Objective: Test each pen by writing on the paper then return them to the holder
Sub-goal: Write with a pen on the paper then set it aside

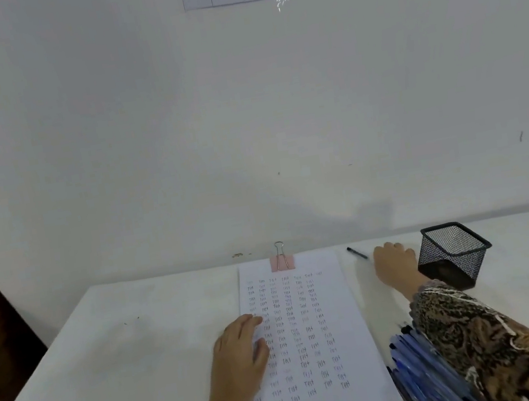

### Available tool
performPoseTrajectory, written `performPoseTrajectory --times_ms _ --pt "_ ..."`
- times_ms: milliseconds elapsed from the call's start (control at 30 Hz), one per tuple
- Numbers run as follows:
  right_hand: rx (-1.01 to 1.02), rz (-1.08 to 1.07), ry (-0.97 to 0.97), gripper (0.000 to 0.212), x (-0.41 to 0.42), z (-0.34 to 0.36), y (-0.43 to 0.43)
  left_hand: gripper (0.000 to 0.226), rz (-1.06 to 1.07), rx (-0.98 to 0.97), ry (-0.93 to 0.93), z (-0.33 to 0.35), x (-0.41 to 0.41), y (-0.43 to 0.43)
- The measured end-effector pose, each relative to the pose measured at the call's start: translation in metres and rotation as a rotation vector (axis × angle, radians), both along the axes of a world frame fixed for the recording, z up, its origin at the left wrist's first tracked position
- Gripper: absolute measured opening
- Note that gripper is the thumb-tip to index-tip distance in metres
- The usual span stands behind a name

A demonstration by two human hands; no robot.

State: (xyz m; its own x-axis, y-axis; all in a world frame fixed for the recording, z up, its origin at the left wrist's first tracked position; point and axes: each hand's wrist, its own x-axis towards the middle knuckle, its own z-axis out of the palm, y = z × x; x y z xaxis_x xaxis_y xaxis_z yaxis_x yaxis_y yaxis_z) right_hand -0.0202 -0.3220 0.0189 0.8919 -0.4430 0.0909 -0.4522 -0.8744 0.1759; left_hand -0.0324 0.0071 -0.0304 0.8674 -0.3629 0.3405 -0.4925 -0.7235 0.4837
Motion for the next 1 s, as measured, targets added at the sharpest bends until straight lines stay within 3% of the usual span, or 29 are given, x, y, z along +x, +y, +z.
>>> performPoseTrajectory --times_ms 67,100,200,267,300,333,400,467,500,567,700,800,833,933,1000 --pt "0.142 0.075 -0.158 0.024 0.006 0.009 0.007 0.058 0.000 0.007 -0.016 -0.001 0.001 -0.001" --pt "0.350 0.130 -0.290 0.019 0.009 0.016 0.013 0.057 0.001 0.011 -0.024 -0.002 0.001 -0.001" --pt "1.328 0.168 -0.740 0.015 0.006 0.040 0.051 0.055 0.005 0.019 -0.034 -0.004 0.002 -0.001" --pt "2.026 0.065 -0.863 0.016 -0.001 0.050 0.082 0.055 0.009 0.004 -0.031 -0.005 0.002 0.000" --pt "2.263 0.001 -0.842 0.014 -0.005 0.049 0.097 0.055 0.009 -0.002 -0.033 -0.005 0.002 0.000" --pt "2.358 -0.046 -0.768 0.013 -0.009 0.047 0.109 0.055 0.006 -0.004 -0.034 -0.006 0.002 0.000" --pt "2.326 -0.085 -0.653 0.012 -0.015 0.036 0.125 0.057 -0.001 0.001 -0.030 -0.006 0.002 0.001" --pt "2.394 -0.058 -0.646 0.038 -0.022 0.027 0.134 0.054 -0.002 0.004 -0.034 -0.007 0.002 0.001" --pt "2.480 -0.057 -0.682 0.054 -0.025 0.023 0.136 0.052 -0.002 0.005 -0.042 -0.007 0.003 0.001" --pt "2.608 -0.079 -0.766 0.064 -0.031 0.016 0.140 0.048 0.002 -0.003 -0.050 -0.008 0.003 0.001" --pt "2.753 -0.027 -1.011 0.040 -0.032 -0.009 0.142 0.053 0.013 -0.006 -0.050 -0.006 0.001 0.000" --pt "2.837 0.067 -1.181 0.079 -0.033 -0.021 0.135 0.065 0.007 -0.017 -0.018 -0.003 0.000 0.000" --pt "2.885 0.102 -1.206 0.079 -0.034 -0.024 0.134 0.067 0.004 -0.020 -0.011 -0.003 0.000 0.000" --pt "2.933 0.036 -1.175 0.050 -0.040 -0.028 0.134 0.069 0.004 -0.016 -0.005 -0.003 0.001 0.000" --pt "2.917 -0.045 -1.227 0.054 -0.044 -0.029 0.133 0.069 0.009 -0.018 0.006 -0.004 0.002 0.000"
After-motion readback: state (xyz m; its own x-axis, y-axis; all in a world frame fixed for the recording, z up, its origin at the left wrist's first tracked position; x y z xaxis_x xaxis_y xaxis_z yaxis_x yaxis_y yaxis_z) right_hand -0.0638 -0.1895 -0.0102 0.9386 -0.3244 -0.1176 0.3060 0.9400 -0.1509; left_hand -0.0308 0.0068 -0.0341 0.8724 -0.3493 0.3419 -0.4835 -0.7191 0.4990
